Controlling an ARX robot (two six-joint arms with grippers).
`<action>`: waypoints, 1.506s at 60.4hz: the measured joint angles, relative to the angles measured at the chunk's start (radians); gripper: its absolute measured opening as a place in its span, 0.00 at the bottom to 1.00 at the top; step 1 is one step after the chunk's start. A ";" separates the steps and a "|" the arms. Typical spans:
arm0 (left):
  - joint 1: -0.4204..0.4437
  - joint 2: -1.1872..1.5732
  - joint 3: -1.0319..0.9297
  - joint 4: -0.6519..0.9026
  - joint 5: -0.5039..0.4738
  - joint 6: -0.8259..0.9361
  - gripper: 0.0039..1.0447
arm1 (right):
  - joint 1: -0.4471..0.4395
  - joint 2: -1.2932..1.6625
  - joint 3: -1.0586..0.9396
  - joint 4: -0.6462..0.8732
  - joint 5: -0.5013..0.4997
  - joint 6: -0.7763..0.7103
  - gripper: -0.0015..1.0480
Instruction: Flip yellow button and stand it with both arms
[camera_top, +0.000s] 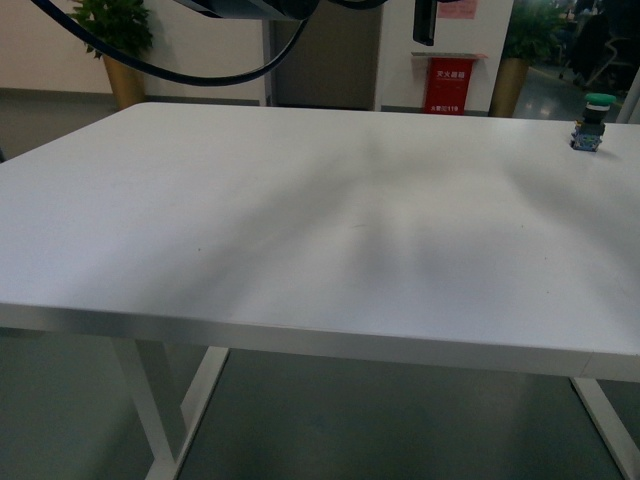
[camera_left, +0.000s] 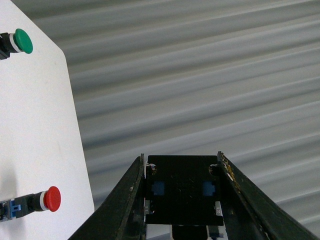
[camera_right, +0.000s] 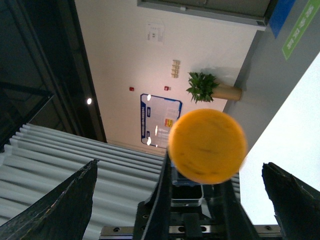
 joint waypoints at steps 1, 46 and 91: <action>-0.001 0.001 0.002 -0.005 0.000 0.001 0.34 | 0.003 0.003 0.010 -0.005 0.000 -0.005 0.93; -0.004 0.053 0.104 -0.066 0.015 0.035 0.34 | 0.037 0.103 0.134 -0.097 -0.002 -0.203 0.93; -0.010 0.068 0.116 -0.087 0.017 0.033 0.34 | 0.003 0.121 0.134 -0.114 0.059 -0.198 0.33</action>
